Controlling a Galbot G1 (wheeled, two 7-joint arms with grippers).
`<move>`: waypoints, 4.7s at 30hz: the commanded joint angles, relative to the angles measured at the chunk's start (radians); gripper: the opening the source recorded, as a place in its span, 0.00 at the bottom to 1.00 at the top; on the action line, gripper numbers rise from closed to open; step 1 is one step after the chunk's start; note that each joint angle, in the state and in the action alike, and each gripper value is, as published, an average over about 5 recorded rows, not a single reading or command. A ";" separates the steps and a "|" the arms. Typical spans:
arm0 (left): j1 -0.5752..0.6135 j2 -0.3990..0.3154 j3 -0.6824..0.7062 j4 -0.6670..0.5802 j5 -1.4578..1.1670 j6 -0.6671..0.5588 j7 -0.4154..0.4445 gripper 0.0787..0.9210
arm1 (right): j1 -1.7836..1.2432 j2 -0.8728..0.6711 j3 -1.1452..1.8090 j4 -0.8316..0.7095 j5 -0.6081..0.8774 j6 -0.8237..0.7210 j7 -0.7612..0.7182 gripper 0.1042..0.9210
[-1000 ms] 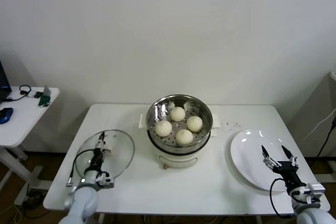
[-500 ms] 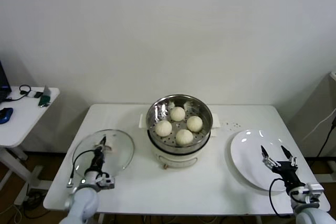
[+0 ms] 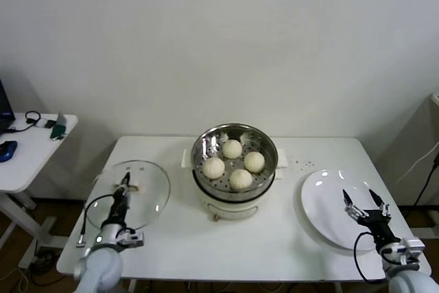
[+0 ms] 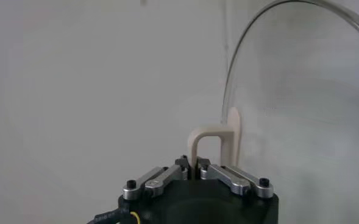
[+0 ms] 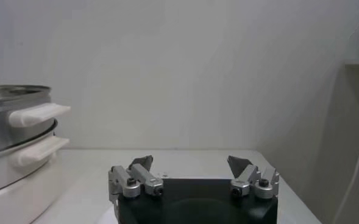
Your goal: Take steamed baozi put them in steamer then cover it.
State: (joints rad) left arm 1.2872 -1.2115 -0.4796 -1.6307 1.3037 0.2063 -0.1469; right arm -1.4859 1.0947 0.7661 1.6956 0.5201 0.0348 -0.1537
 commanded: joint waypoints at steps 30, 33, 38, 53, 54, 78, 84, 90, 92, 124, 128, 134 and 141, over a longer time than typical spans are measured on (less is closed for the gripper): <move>-0.406 0.107 0.583 -0.411 0.006 0.571 0.410 0.08 | 0.153 0.005 -0.106 -0.099 -0.095 0.012 -0.007 0.88; -0.473 0.051 0.646 -0.359 0.040 0.579 0.444 0.08 | 0.150 0.007 -0.098 -0.099 -0.100 0.012 -0.007 0.88; -0.540 -0.025 0.705 -0.275 0.075 0.579 0.471 0.08 | 0.137 0.010 -0.077 -0.095 -0.103 0.012 -0.008 0.88; -0.595 -0.260 0.769 -0.070 0.132 0.579 0.469 0.08 | 0.114 0.032 -0.033 -0.098 -0.120 0.021 -0.015 0.88; -0.593 -0.270 0.769 -0.061 0.134 0.579 0.468 0.08 | 0.112 0.033 -0.029 -0.098 -0.120 0.022 -0.016 0.88; -0.555 -0.306 0.734 0.061 0.139 0.579 0.423 0.08 | 0.104 0.053 -0.012 -0.104 -0.131 0.034 -0.032 0.88; -0.553 -0.295 0.731 0.063 0.138 0.579 0.427 0.08 | 0.105 0.057 -0.011 -0.105 -0.136 0.035 -0.033 0.88; -0.545 -0.297 0.731 0.061 0.137 0.579 0.424 0.08 | 0.106 0.059 -0.009 -0.106 -0.138 0.036 -0.034 0.88; -0.543 -0.298 0.732 0.061 0.137 0.579 0.424 0.08 | 0.106 0.059 -0.008 -0.106 -0.138 0.036 -0.034 0.88; -0.495 -0.180 0.729 -0.121 0.066 0.579 0.419 0.64 | 0.109 0.060 0.017 -0.088 -0.113 -0.028 -0.040 0.88; -0.461 -0.160 0.714 -0.191 0.018 0.579 0.396 0.78 | 0.111 0.059 0.018 -0.090 -0.108 -0.041 -0.035 0.88; -0.406 -0.122 0.706 -0.299 -0.038 0.579 0.387 0.88 | 0.117 0.064 0.014 -0.090 -0.117 -0.057 -0.033 0.88; -0.283 -0.056 0.581 -0.447 -0.143 0.526 0.334 0.88 | 0.113 0.062 0.013 -0.085 -0.127 -0.061 -0.034 0.88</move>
State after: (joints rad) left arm 0.8651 -1.3487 0.2154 -1.8618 1.2981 0.7365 0.2424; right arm -1.3712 1.1589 0.7783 1.6069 0.3948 -0.0130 -0.1869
